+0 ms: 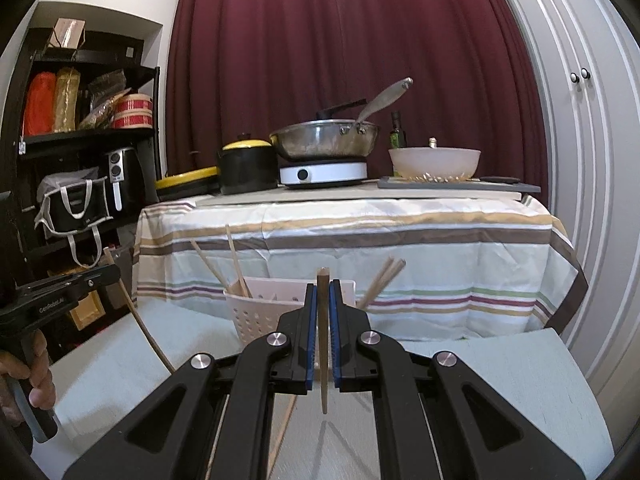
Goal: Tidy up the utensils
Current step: 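Lift both chopsticks and lower them upright into the pink caddy, then open both tools to release the chopsticks into the caddy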
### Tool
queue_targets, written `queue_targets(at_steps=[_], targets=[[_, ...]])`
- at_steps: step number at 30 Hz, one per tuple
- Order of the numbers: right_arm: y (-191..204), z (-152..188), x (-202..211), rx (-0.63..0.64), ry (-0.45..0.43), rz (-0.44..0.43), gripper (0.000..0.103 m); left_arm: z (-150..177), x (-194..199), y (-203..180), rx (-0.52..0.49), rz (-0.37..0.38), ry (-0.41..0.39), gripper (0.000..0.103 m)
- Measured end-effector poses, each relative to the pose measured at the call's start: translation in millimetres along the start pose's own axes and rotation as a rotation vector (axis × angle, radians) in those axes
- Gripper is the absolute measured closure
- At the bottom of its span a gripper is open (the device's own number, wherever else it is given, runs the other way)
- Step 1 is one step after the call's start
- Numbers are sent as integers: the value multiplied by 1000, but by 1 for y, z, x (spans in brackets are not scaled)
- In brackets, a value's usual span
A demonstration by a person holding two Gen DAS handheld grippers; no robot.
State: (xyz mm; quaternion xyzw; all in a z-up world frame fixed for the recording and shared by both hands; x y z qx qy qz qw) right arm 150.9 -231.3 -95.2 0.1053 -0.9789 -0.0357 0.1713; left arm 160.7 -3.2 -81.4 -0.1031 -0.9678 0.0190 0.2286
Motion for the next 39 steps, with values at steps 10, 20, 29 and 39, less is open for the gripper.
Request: queue_targets(at_steps=[10, 20, 29, 39], targets=[[0, -53, 2, -5, -90, -52, 96, -76, 8, -19, -36, 64, -136, 97], [-10, -102, -21, -7, -163, -56, 96, -139, -20, -36, -61, 53, -239, 97], [-20, -108, -66, -18, -130, -54, 96, -157, -67, -39, -61, 21, -235, 97], [-23, -64, -117, -33, 10, -57, 95, -108, -139, -26, -37, 0, -79, 94]])
Point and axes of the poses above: each gripper's, at about its wrist camera, not at the fingertips, and x roughly against the way its jaws point, y to its left, z to its underside, the point moved 5 cm from there along -x, roughly the way its jaws point, and after that the axes turned 6 degrees about y, right-handed, at the moved point
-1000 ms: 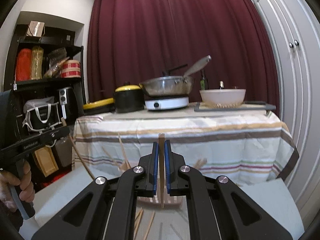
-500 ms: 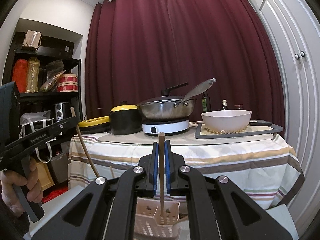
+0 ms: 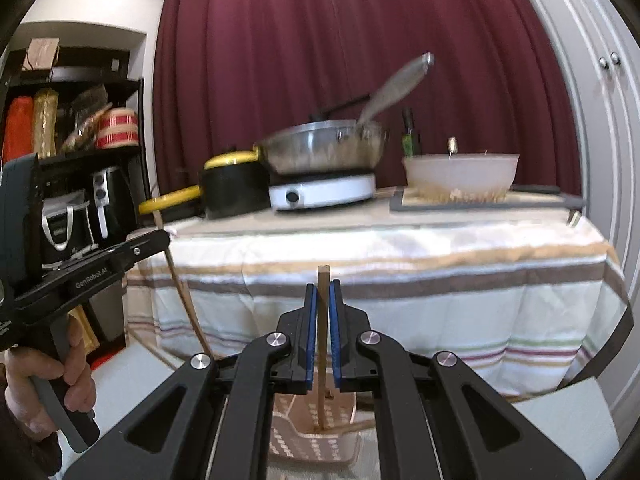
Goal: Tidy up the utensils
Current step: 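Open both tools to release the chopsticks into the caddy, then move both tools back to the pile and grasp a chopstick with the right tool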
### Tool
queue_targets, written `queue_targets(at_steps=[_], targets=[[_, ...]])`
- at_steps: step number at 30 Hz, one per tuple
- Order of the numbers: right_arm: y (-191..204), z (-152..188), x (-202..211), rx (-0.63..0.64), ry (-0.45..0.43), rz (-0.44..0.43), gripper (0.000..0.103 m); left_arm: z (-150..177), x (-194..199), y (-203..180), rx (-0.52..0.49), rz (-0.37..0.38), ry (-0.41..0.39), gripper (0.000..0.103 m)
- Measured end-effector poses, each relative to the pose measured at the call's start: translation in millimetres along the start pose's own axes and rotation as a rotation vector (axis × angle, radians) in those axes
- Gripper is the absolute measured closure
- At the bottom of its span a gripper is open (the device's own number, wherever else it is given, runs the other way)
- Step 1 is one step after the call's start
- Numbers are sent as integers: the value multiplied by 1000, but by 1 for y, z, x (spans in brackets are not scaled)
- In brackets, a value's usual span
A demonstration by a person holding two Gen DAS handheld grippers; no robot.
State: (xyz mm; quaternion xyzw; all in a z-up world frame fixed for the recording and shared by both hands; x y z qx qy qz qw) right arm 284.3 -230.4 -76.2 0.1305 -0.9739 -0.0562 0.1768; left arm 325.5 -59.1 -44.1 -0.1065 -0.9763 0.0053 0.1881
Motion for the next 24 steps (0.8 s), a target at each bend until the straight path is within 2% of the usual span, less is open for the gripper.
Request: queue_targets(at_steps=[2, 4, 7, 9, 14, 18, 24], targets=[[0, 6, -4, -4, 14, -1, 90, 6, -5, -1, -7, 1, 18, 85], [1, 9, -3, -4, 15, -1, 82, 10, -2, -3, -20, -6, 11, 67], [3, 7, 7, 3, -3, 8, 71, 11, 9, -8, -32, -3, -12, 52], [7, 5, 18, 13, -24, 17, 65, 11, 20, -11, -39, -4, -27, 47], [16, 9, 43, 28, -45, 25, 63, 20, 48, -15, -39, 5, -36, 43], [23, 27, 63, 36, -39, 44, 63, 42, 72, -15, -39, -16, -25, 43], [31, 77, 83, 29, 17, 74, 63, 84, 97, -11, -39, -57, 17, 43]])
Point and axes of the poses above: each gripper's, at about its wrist camera, not at the fingertips, and x roughly against the way its jaws point, y to its left, z to its underside, the point moved 5 cm from there along -x, roughly the way its jaws point, and after that the axes turned 6 degrees about y, right-handed, at the moved point
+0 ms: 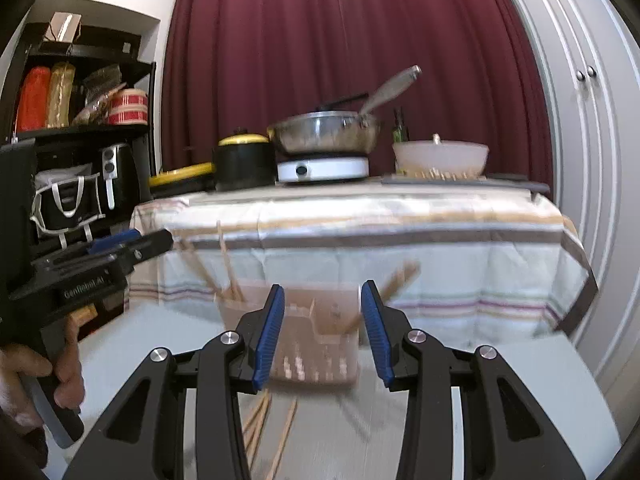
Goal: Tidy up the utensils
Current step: 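Move both tools back to the pile and grasp a chopstick with the right tool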
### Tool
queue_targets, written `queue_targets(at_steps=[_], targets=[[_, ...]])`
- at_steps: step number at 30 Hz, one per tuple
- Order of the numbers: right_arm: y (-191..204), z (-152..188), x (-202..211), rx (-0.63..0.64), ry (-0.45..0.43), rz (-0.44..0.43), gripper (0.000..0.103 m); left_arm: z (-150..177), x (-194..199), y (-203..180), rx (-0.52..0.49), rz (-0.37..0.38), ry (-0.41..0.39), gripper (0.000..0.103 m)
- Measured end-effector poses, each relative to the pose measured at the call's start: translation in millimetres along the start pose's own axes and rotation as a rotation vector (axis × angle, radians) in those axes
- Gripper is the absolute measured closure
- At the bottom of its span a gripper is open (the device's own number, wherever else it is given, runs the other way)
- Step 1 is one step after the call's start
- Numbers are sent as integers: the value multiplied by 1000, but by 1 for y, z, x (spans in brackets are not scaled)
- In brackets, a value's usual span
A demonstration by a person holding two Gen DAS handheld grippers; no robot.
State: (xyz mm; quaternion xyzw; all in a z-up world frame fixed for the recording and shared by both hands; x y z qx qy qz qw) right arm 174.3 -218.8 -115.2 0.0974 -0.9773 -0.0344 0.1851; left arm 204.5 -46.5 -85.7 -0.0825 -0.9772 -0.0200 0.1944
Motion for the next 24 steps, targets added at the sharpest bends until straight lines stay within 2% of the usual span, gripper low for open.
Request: queue_targets(at_steps=[12, 24], targets=[[17, 91, 16, 17, 113, 18, 63, 83, 31, 18, 42, -75, 108, 43], [34, 155, 12, 36, 222, -22, 63, 156, 41, 25, 55, -119, 224, 44]])
Point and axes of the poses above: each gripper's, at about its wrist camera, not at the fingertips, and x roughly against the way its jaws point, y to its left, z to its underside, the point moved 5 cm from there along -x, roughly the way its jaws point, and after that the axes turned 6 degrees about y, right-handed, at the moved point
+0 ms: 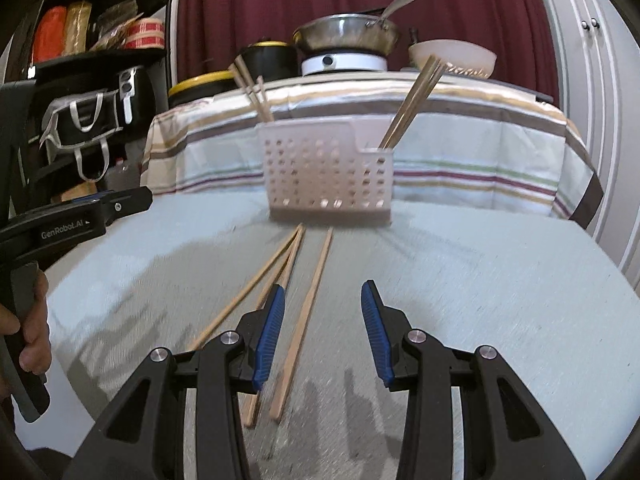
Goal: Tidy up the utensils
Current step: 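Move both tools back to the pile and grasp a chopstick with the right tool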
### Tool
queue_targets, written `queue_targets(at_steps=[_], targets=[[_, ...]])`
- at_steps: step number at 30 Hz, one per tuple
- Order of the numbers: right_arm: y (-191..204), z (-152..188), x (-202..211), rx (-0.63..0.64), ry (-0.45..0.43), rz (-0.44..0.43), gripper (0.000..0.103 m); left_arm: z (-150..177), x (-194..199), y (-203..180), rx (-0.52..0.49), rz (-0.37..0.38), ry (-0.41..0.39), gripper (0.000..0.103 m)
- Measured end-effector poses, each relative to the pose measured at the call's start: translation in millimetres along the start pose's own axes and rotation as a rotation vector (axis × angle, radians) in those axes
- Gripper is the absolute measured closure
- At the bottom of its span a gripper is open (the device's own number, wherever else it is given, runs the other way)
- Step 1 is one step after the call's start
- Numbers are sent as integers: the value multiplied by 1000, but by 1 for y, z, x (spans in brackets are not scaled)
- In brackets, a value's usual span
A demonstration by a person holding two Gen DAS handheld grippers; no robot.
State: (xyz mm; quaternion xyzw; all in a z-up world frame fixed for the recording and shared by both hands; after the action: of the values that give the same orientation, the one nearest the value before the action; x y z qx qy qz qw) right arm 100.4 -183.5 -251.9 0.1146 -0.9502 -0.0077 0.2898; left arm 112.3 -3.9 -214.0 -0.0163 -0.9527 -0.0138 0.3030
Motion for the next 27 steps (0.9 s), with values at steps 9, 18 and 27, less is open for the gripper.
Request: queue_targets(at_steps=[9, 18, 27], targets=[[14, 24, -13, 19, 88, -4, 72, 36, -10, 0, 10, -10, 72, 44], [12, 38, -22, 12, 177, -6, 94, 49, -12, -19, -8, 30, 98, 44], [-19, 40, -11, -63, 149, 62, 95, 64, -17, -41, -39, 78, 126, 44]])
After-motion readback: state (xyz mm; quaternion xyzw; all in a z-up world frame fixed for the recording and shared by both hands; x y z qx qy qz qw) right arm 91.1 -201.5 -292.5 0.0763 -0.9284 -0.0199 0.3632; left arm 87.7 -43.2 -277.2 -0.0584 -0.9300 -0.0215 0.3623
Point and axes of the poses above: each gripper's, at about its wrist camera, not at the fingertips, and x roughly against the way its jaws point, y to its left, z to its underside, the point moved 5 cm from there along -x, roughly the way its jaws point, and after that the axes turned 6 degrees about y, right-handed, at the moved point
